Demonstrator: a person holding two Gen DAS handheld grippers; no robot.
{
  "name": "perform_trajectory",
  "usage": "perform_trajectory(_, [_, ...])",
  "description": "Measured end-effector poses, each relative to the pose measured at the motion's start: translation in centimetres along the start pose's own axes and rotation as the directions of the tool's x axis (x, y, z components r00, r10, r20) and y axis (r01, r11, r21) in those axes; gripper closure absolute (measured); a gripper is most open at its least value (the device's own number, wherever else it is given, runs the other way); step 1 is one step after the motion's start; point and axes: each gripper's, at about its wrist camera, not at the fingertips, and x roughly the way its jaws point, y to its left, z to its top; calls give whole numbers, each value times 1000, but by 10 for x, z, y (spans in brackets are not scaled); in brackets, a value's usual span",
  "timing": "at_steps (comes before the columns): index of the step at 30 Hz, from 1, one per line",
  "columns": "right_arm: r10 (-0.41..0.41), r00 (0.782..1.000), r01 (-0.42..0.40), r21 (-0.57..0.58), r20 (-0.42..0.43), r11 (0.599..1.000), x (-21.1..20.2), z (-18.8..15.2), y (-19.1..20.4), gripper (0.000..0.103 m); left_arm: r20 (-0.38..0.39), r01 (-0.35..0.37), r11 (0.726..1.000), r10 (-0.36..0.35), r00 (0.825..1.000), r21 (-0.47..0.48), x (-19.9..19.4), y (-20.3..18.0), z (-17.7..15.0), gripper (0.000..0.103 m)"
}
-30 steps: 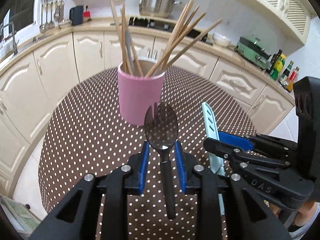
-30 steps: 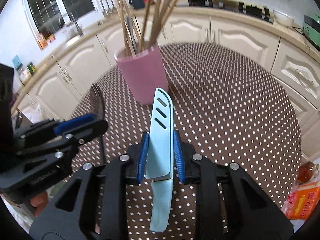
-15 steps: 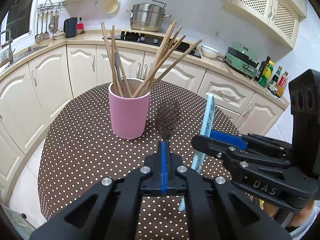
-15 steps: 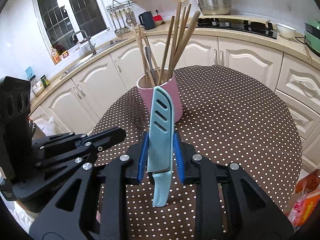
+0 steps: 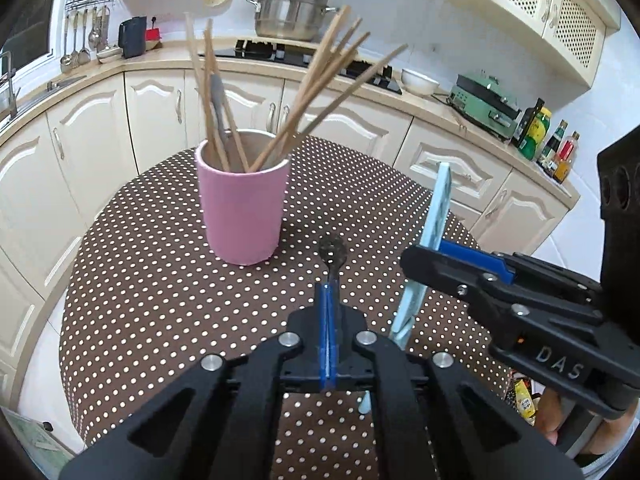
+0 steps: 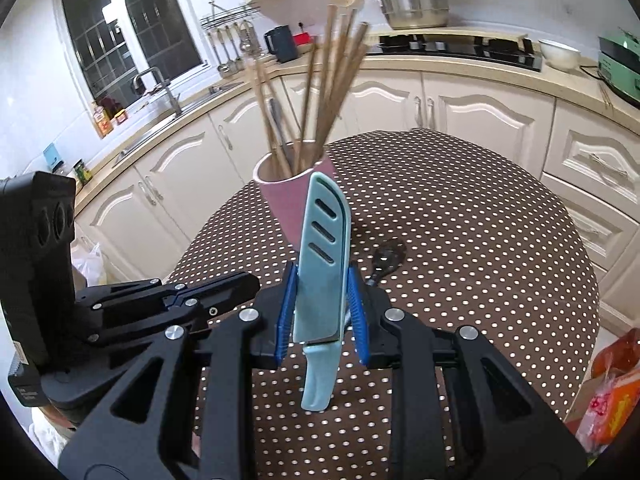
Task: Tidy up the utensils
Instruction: 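Lift the metal spoon with left gripper while right gripper lifts the blue knife toward the pink cup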
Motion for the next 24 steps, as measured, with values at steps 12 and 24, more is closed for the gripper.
perform_trajectory(12, [-22,1000,25,99,-22,995,12,-2,-56,78,-173,-48,998,53,983,35,89,-26,19,74])
perform_trajectory(24, [5,997,7,156,-76,988,43,-2,-94,78,-291,-121,986,150,945,115,159,-44,27,82])
